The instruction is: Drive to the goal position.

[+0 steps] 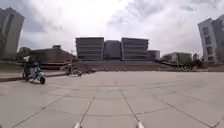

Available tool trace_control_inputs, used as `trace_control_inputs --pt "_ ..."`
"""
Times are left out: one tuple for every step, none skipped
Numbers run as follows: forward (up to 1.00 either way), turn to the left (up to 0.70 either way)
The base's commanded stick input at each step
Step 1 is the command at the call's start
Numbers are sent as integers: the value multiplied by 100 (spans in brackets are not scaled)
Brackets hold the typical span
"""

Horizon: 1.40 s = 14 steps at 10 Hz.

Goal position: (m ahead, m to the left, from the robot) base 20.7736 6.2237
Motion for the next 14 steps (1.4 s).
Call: trace_control_inputs --pt "70 0" --pt "70 0" --pt "70 0" --pt "70 0" --pt "70 0" --pt "70 -3" --pt "70 -8" --pt "70 -12" --pt "70 -14" --pt "70 -11" --pt "70 -5" --pt "70 -1" --pt "70 0" --pt "70 0"
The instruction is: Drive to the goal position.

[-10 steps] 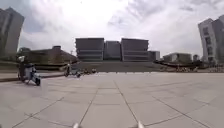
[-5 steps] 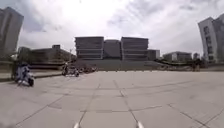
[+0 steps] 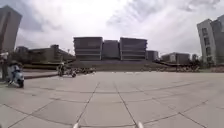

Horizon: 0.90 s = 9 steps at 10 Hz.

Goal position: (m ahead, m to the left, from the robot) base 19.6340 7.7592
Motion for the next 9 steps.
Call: trace_control_inputs --pt "70 0" --pt "70 0" --pt "70 0" --pt "70 0" --pt "70 0" --pt "70 0" --pt "70 0" --pt "70 0" --pt "70 0"
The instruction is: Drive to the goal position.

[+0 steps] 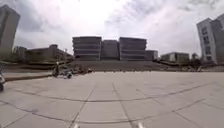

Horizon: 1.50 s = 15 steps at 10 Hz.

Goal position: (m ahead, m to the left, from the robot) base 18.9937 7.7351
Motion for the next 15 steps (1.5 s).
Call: trace_control_inputs --pt "70 0" --pt "70 0" --pt "70 0" --pt "70 0" --pt "70 0" --pt "70 0" --pt "70 0" --pt "70 0" --pt "70 0" --pt "70 0" --pt "70 0" --pt "70 0" --pt "70 0" --pt "70 0" --pt "70 0"
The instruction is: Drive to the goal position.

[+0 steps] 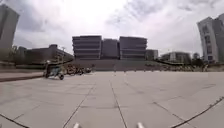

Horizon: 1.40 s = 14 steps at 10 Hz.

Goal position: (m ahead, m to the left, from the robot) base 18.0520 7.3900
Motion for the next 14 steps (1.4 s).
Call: trace_control_inputs --pt "70 0" --pt "70 0" --pt "70 0" --pt "70 0" --pt "70 0" --pt "70 0" --pt "70 0" --pt "70 0" --pt "70 0" --pt "70 0" --pt "70 0" --pt "70 0" --pt "70 0" --pt "70 0"
